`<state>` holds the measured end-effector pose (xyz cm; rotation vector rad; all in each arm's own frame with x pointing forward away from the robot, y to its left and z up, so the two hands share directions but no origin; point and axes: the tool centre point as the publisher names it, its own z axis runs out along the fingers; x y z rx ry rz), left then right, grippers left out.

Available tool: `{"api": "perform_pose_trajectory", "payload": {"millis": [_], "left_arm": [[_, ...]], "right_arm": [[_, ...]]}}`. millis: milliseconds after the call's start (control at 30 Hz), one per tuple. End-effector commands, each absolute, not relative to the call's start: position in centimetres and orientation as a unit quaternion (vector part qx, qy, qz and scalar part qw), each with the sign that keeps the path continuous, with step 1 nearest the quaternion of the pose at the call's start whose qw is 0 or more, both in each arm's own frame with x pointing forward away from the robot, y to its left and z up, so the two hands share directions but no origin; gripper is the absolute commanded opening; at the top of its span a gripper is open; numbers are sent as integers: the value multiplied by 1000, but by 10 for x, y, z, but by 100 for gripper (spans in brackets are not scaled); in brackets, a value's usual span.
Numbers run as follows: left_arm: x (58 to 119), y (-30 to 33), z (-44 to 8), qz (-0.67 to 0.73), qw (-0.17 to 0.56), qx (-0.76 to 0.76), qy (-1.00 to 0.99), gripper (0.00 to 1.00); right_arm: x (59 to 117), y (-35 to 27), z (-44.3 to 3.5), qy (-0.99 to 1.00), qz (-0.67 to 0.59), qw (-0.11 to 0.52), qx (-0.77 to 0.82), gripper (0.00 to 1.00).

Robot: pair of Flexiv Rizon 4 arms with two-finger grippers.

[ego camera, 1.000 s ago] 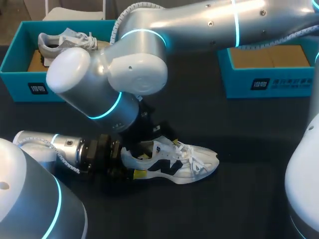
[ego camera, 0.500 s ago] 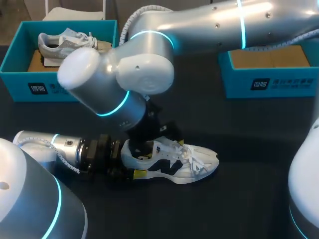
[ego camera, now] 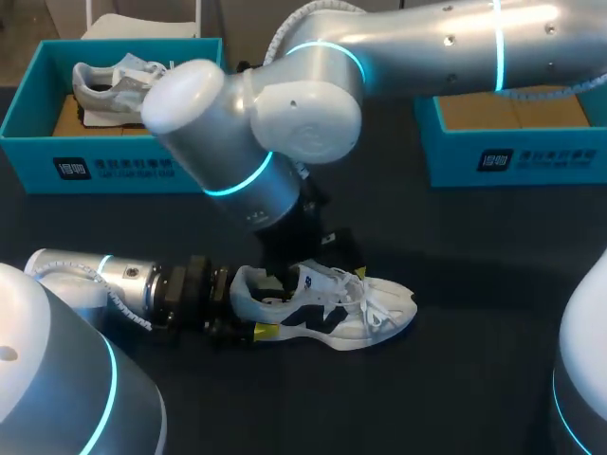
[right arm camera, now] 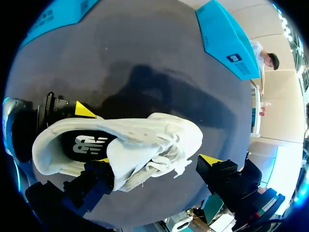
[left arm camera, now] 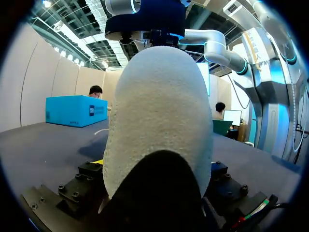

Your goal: Take the shoe out of the shoebox, open the shoe tongue, remove and reinsert the insole, then place the shoe into the shoebox

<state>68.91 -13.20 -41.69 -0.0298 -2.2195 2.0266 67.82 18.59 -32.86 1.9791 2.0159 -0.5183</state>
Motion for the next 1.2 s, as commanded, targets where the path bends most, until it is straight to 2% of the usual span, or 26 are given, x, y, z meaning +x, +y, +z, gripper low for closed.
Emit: {"api": "perform_pose_trajectory", "payload": {"millis": [33, 200, 233, 300, 333, 400, 433, 533, 833, 900, 967, 1200], "left_arm": [[689, -132, -417, 672, 67, -9, -737, 0], [689, -132, -417, 672, 67, -9, -737, 0], [689, -132, -417, 672, 67, -9, -737, 0], [689, -132, -417, 672, 67, -9, -737, 0], [689, -132, -417, 672, 67, -9, -737, 0], [689, -132, -417, 672, 67, -9, -737, 0], [689, -132, -417, 672, 67, -9, -737, 0], [689, -132, -417, 672, 67, -9, -737, 0], [689, -132, -417, 672, 67, -9, -737, 0], [689, -132, -417, 672, 67, -9, -737, 0], [689, -132, -417, 672, 67, -9, -737, 0], [689, -132, -417, 672, 67, -9, -737, 0]], "right_arm": [[671, 182, -323, 636, -159, 141, 742, 100], [670, 186, -332, 639, -170, 110, 742, 100], [669, 187, -332, 639, -167, 110, 742, 97], [668, 187, -331, 640, -170, 102, 742, 67], [666, 187, -330, 641, -169, 103, 742, 65], [664, 189, -325, 644, -172, 105, 738, 69], [663, 189, -322, 645, -172, 107, 737, 67], [661, 188, -319, 647, -167, 111, 736, 49], [658, 196, -310, 669, -168, 83, 720, 34], [658, 196, -310, 672, -168, 77, 718, 20], [658, 192, -311, 671, -170, 69, 719, 0], [658, 168, -311, 679, -140, 18, 721, 0]]}}
